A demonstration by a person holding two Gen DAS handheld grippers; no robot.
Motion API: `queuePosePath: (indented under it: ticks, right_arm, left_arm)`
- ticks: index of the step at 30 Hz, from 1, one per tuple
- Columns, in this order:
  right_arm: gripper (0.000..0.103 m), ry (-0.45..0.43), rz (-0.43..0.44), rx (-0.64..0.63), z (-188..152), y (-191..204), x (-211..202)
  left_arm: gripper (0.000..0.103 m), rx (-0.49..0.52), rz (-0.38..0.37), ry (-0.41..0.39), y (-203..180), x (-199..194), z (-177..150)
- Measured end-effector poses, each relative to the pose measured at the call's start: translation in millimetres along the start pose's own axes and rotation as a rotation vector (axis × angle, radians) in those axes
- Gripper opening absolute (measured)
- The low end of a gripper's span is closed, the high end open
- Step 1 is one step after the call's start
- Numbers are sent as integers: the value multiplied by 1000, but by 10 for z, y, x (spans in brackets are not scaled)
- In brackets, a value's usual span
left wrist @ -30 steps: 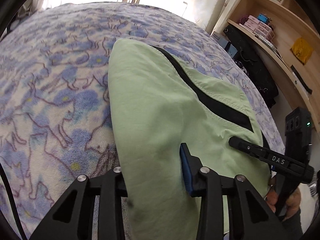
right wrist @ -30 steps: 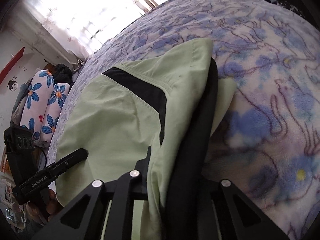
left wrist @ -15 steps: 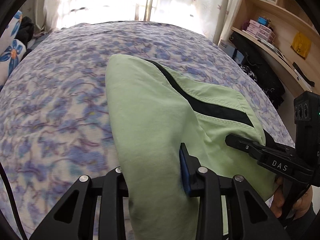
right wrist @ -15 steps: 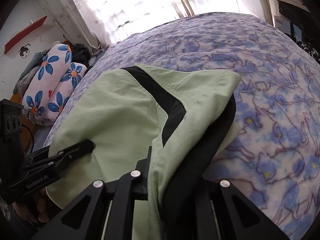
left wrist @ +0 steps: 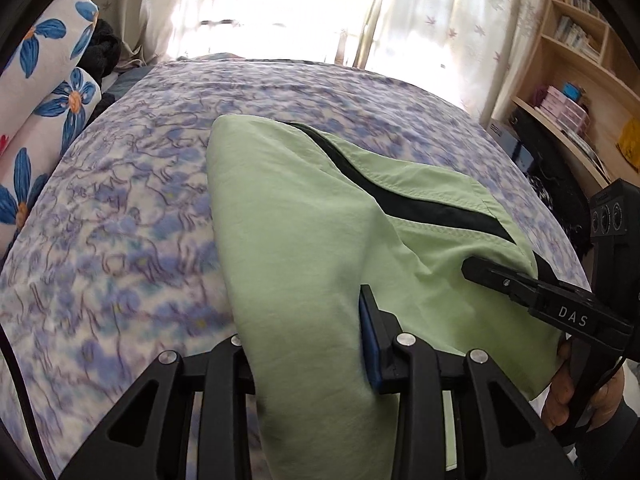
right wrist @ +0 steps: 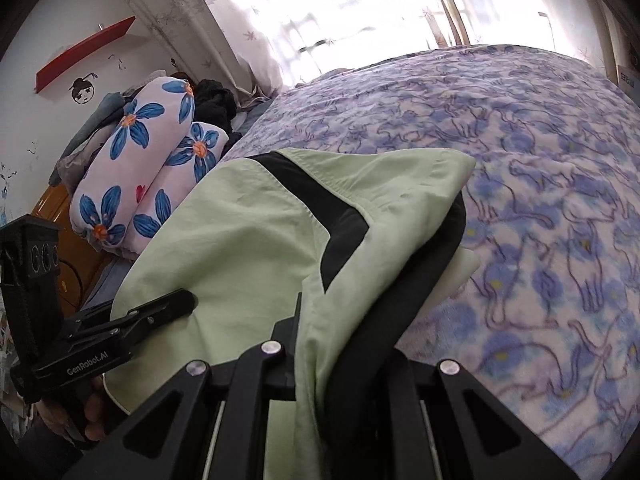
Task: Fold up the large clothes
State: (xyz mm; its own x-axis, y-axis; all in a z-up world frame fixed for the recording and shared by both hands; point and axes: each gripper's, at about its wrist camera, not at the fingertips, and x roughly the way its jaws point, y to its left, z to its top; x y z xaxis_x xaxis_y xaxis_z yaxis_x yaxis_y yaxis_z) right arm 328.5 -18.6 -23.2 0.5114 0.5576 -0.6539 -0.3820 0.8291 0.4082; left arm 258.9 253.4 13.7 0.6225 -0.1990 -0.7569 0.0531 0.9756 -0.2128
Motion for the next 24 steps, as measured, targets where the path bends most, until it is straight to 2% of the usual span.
queuePosePath:
  ticks: [6,11,14,16,18,19,20,22,24]
  right_arm:
    - [10,-46,-21,3,601,5,590]
    - [10,-91,-25,36,1015,-168,1092]
    - [10,-103,-28,54,1135,-309,1428]
    - [11,-63,-27,121,1133,-503,1719]
    - [15,17,-56,174,1059,-691,2013]
    - [22,57,-77,189,994,-771,2123]
    - [36,82,-94,198,947,-830,2181]
    - [40,75,-58,208,876,-917,2156]
    - [41,63,-56,184,861,-926,2041]
  left_arm:
    - [32,39,-12,-17,428,592,708]
    - [32,71,-11,-3,703,1113,1218]
    - [34,98,3,-3,856,1439,1430]
    - [36,86,23,16,975,1701,1470]
    - [45,66,82,77,1127,2060,1401]
    - [57,56,128,122,1194,2246,1324]
    - [75,47,172,135,1265,2374,1239]
    - [100,20,266,58,1382,2349,1142]
    - [101,-10,257,38,1477,2290,1120]
